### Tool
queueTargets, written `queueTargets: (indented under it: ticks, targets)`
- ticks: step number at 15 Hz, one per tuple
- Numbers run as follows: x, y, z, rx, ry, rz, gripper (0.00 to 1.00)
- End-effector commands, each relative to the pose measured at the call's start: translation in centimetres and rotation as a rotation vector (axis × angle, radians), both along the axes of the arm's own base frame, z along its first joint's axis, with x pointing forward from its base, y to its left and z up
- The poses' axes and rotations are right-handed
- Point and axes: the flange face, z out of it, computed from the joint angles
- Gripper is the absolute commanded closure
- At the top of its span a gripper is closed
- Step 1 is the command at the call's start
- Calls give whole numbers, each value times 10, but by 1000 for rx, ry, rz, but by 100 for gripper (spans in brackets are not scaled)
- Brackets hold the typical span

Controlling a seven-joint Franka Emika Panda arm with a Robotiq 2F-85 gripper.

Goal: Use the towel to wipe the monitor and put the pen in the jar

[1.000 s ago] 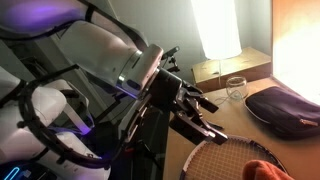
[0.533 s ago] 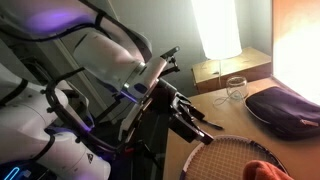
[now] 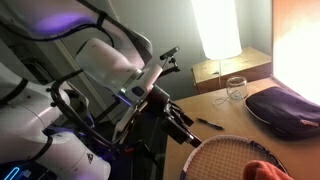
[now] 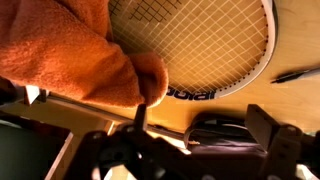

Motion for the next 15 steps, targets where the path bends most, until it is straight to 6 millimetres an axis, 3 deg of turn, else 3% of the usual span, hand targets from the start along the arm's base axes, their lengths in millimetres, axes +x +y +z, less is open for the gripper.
queueTargets:
  ticks: [1,9,15]
  targets:
    - [-2,2,-1,2,5,-3,0]
    - [-2,4,-2,8,8,-3,0]
    - [-15,3,8,-93,47,89,0]
